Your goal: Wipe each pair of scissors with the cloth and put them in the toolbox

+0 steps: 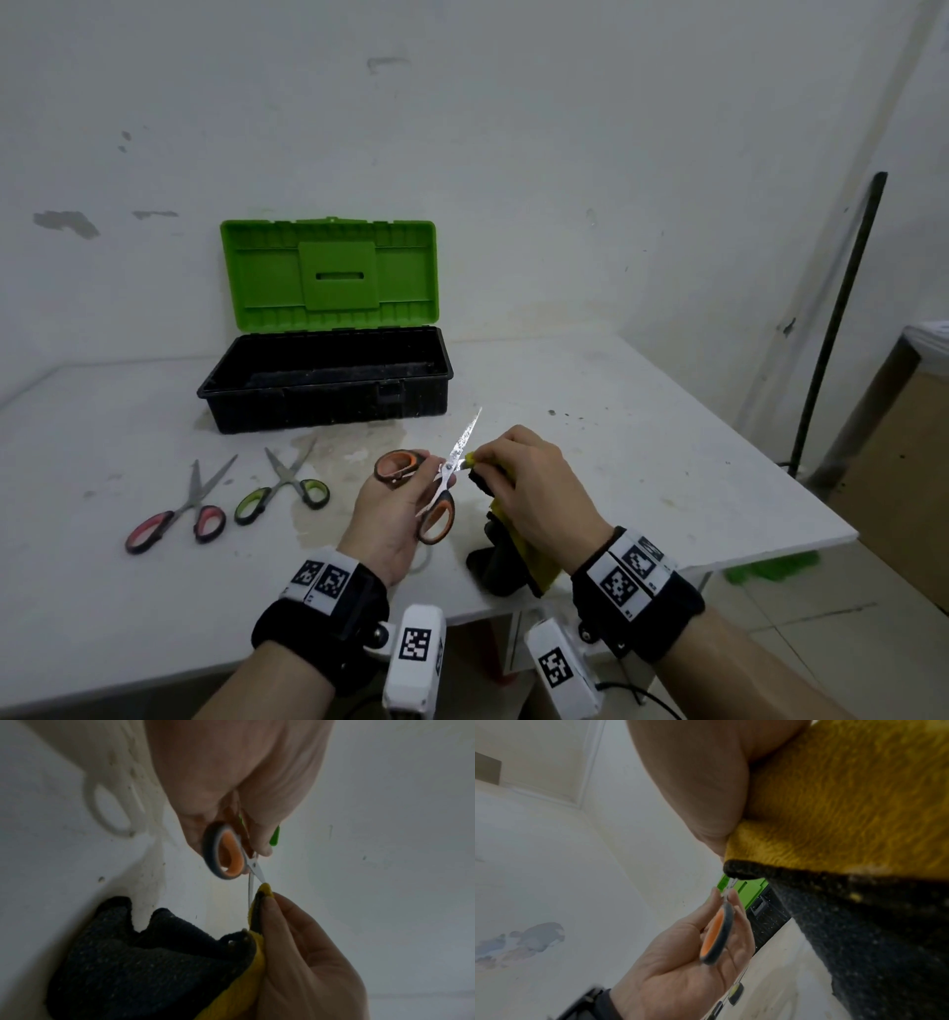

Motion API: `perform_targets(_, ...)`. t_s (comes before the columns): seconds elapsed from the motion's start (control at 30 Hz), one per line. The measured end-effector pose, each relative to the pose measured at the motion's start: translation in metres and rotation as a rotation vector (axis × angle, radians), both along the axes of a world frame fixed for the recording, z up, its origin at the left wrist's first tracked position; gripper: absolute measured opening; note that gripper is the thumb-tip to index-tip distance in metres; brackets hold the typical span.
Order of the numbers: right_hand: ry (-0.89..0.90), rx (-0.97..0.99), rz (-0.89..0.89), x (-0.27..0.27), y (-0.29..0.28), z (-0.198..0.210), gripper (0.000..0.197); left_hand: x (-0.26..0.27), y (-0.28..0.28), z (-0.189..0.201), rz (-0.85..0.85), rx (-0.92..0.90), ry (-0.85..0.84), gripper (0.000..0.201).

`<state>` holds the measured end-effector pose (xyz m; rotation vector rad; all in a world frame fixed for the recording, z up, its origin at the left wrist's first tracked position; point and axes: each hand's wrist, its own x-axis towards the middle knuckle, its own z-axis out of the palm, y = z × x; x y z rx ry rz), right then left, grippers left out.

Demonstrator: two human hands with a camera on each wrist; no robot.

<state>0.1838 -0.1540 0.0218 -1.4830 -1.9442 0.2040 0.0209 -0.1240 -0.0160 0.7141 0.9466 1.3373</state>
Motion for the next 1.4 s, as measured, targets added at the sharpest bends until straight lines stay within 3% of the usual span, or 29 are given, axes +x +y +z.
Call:
perform_targets(0.47,-0.216,0.083,0.008,-0.025,-0.001,-0.002,0.023,0.005,-0.001,-0.004,0.070,0.119,0.182,0.012)
perform_targets(0.73,-0.018,-0.008,-0.206,-0.002,0.024,0.004,0.020,0.005,-0.005,-0.011,0.076,0.130,0.281,0.010)
perform_targets(0.9,0.040,0.088,-0.109,-0.006,0.006,0.000,0.015,-0.001,-0.003,-0.012,0.097,0.137,0.317,0.012)
perform_targets(1.07,-0.071,0.052,-0.004,-0.027,-0.006,-0.010,0.017,0.001,-0.006,-0.010,0.058,0.212,0.382,0.015)
perform_targets(1.2,-0.087,0.037,-0.075,-0.020,0.003,-0.011,0.020,-0.001,-0.006,-0.009,0.060,0.210,0.398,0.012)
perform_targets(1.3,-0.005,0.050,-0.171,-0.005,0.015,-0.005,0.018,-0.003,-0.006,-0.010,0.068,0.191,0.415,0.014)
perform_targets(1.4,0.029,0.109,-0.125,-0.004,0.010,-0.004,0.016,-0.003,-0.004,-0.009,0.075,0.157,0.379,0.016)
